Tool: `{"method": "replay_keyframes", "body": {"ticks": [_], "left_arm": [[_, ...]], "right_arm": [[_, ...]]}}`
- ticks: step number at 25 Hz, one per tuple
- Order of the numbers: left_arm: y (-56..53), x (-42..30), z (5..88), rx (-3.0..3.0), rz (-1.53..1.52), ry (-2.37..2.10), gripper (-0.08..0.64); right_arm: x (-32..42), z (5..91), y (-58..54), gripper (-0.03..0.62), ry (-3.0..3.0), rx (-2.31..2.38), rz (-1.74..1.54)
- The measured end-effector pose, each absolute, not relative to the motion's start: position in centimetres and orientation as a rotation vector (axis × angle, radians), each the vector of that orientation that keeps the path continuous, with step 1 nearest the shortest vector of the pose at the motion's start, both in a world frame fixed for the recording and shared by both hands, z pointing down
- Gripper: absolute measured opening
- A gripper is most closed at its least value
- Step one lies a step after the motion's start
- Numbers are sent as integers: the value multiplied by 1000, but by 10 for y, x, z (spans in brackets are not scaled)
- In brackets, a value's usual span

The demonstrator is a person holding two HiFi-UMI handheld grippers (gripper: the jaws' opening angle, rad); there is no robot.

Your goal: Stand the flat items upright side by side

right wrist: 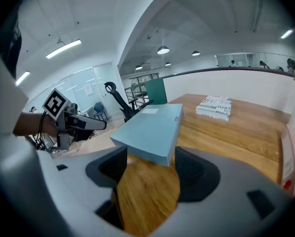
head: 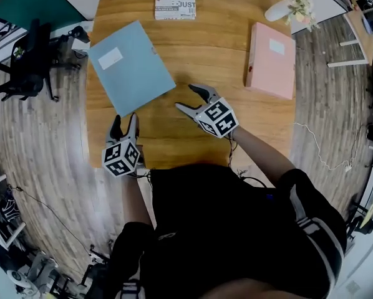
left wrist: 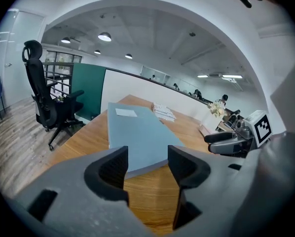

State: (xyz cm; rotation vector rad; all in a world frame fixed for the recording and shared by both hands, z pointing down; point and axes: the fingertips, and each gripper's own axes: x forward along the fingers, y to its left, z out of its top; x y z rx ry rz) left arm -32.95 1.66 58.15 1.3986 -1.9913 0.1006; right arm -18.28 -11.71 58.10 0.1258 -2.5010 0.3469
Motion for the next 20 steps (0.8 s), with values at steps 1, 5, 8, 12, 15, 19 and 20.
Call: {"method": "replay_keyframes", "body": {"ticks": [1,5,8,12,15,19,20], "left_arm": [[13,-338,587,1401,102,-1979,264],[8,-363,612,1401,116,-1926,281],[1,-370,626,1413,68,-1849,315],[-6,-383,638,1351,-42,-1806,327],[-3,-391,650,1296,-30,-1810,330],[-8,-377,659,1292,-63,-1772,347],[-8,-375,660,1298,-41,-1780,345]], "right_arm": [[-192,586,-119,308,-2490,125,335],[-221,604,-130,308,-2458,170,343],[-236,616,-139,313,-2421,193,398],[-255,630,-151,329,-2382,211,433],[-265,646,-150,347,-2343,203,541],[-267,656,-144,337,-2319,188,591],[-266,655,-143,334,-2319,195,588]]}}
